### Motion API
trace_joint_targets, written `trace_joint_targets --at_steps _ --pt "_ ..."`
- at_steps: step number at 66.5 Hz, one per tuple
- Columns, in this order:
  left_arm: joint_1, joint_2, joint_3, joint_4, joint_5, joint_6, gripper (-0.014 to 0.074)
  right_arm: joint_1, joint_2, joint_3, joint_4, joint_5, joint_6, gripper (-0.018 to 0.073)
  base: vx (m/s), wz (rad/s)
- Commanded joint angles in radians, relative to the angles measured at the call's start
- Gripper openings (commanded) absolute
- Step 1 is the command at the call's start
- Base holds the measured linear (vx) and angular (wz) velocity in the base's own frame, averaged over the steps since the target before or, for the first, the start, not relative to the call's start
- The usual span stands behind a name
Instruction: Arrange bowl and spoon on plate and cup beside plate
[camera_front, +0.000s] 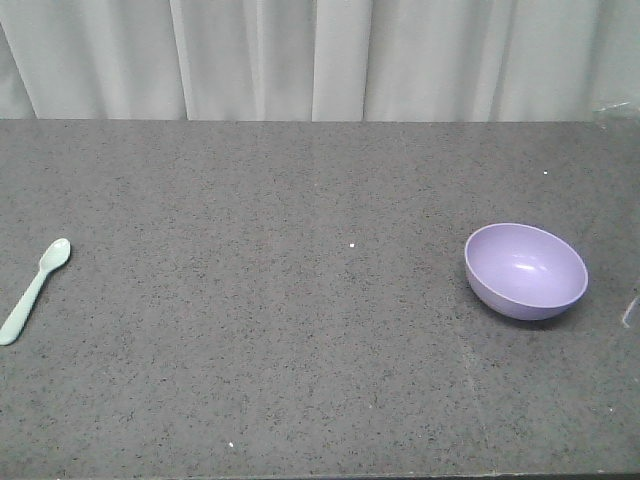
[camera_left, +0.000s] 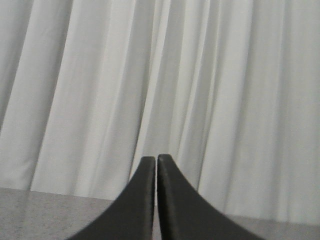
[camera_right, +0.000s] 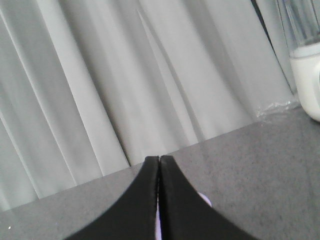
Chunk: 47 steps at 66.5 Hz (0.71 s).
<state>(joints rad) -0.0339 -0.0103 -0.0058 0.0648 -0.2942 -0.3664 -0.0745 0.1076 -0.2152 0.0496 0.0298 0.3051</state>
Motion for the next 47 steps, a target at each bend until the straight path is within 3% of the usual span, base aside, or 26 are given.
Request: trace_joint_targets --at_steps 1,7,15,21,29,35,40,47 --pt "-0.001 0.013 -0.100 0.016 0.006 -0.113 -0.0006 -0.002 0.136 -0.172 -0.065 -0.038 -0.039 0.0005 0.00 0.00" --pt "-0.001 0.042 -0.211 0.105 0.121 -0.108 -0.0003 -0.002 0.257 -0.290 -0.108 -0.038 -0.058 0.0045 0.00 0.00" --pt "-0.001 0.127 -0.364 0.175 0.270 -0.107 0.0007 -0.002 0.390 -0.393 -0.125 -0.077 -0.056 0.0171 0.00 0.00" --pt "-0.001 0.183 -0.445 0.171 0.325 -0.107 0.0027 -0.002 0.448 -0.407 -0.115 -0.139 -0.039 0.0328 0.00 0.00" --pt "-0.001 0.207 -0.476 0.163 0.274 -0.114 0.0088 -0.002 0.492 -0.407 -0.091 -0.177 -0.039 0.0507 0.00 0.00" --pt "-0.001 0.207 -0.476 0.128 0.250 -0.156 0.0140 -0.002 0.499 -0.407 -0.062 -0.158 -0.039 0.0565 0.00 0.00" --pt "-0.001 0.208 -0.476 0.088 0.257 -0.161 0.0202 -0.002 0.499 -0.407 -0.059 -0.154 -0.039 0.0573 0.00 0.00" --pt "-0.001 0.208 -0.476 0.087 0.309 -0.161 0.0327 -0.002 0.499 -0.407 -0.061 -0.154 -0.044 0.0571 0.00 0.00"
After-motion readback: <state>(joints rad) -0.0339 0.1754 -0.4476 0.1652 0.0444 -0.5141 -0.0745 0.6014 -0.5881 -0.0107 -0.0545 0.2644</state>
